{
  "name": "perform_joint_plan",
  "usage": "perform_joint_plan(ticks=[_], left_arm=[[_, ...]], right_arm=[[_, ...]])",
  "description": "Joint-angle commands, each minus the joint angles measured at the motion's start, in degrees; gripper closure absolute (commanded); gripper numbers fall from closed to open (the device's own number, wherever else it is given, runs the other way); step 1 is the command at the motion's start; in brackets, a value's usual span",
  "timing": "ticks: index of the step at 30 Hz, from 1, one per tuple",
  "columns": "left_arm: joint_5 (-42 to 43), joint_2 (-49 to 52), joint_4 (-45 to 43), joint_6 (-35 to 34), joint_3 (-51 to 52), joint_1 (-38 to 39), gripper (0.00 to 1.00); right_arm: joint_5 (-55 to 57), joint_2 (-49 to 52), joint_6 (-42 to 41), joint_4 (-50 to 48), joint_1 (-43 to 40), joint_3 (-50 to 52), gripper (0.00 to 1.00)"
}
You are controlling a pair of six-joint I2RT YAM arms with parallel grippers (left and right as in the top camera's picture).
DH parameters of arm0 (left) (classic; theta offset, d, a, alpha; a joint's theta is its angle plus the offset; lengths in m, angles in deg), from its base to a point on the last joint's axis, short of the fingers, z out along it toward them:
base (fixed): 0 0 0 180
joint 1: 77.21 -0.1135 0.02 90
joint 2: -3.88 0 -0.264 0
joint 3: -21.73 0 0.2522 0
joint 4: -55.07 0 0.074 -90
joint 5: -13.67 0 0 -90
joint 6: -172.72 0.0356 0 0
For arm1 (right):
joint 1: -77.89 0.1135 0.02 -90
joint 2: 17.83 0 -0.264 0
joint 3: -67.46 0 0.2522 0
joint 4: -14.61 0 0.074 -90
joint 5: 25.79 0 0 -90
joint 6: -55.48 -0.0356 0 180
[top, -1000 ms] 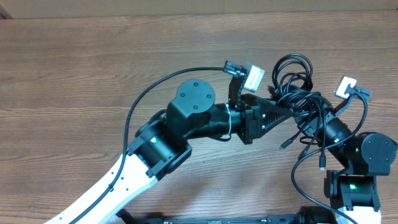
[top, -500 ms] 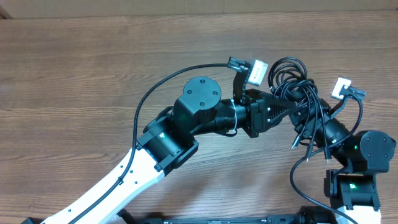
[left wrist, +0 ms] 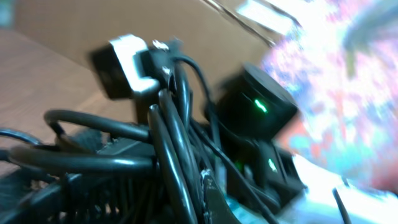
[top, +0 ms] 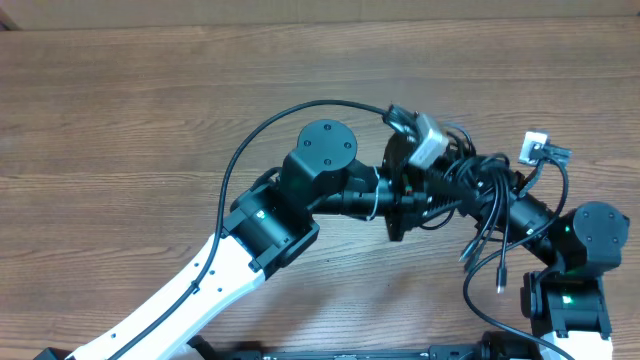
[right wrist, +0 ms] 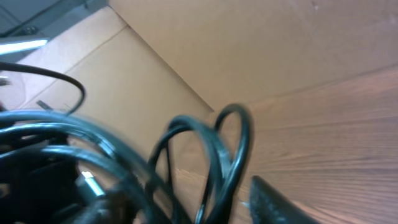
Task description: Untangle cables
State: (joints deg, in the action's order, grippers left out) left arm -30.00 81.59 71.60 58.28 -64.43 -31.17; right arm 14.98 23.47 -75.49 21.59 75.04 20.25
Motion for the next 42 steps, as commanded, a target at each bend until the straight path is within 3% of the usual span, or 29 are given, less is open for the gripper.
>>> perform_joint_plan(ticks=[1, 7, 9, 16, 19, 23, 27, 30, 34, 38, 42], left_arm=[[12.0, 0.6, 5.5, 10.9, -0.9, -3.5, 0.96], [19.9, 0.6, 16.0, 18.5, -0.9, -12.6, 0.96], [23.5, 0.6, 16.9, 24.1, -0.9, -16.6, 0.96], [28.1, 0.6, 17.2, 36.5, -0.9, -21.9, 0.96], [28.0, 0.6, 19.7, 41.4, -0.9, -22.1, 0.96], [24.9, 0.6, 25.4, 42.9, -0.9, -22.1, 0.96], [24.8, 0.6, 29.0, 42.9, -0.9, -21.7, 0.96], [25.2, 0.6, 30.0, 42.9, -0.9, -19.8, 0.96], [25.0, 0.6, 29.5, 42.9, -0.9, -15.8, 0.96], [20.5, 0.6, 29.3, 42.4, -0.9, -15.0, 0.96], [18.5, 0.6, 29.2, 42.0, -0.9, -15.0, 0.96]], right_arm=[[0.8, -0.7, 6.0, 2.1, 0.5, -0.9, 0.27], [3.2, -0.7, 10.1, 5.7, 0.5, -0.9, 0.07], [3.1, -0.7, 13.8, 8.0, 0.5, -0.9, 0.00], [-0.6, -0.7, 17.3, 10.3, 0.5, -0.9, 0.00], [-8.6, -0.7, 18.1, 7.7, 0.5, -0.9, 0.00], [-19.6, -1.6, 18.3, -1.9, 0.5, -0.9, 0.11], [-19.9, -3.2, 18.3, -3.9, 0.5, -0.9, 0.14], [-20.0, -3.3, 18.4, -4.7, 0.6, -0.9, 0.23], [-20.0, -3.3, 19.0, -4.8, 0.5, -0.9, 0.28], [-18.8, -3.3, 18.9, -4.7, 0.5, -0.9, 0.58], [-18.8, -3.3, 18.9, -4.7, 0.5, -0.9, 0.76]])
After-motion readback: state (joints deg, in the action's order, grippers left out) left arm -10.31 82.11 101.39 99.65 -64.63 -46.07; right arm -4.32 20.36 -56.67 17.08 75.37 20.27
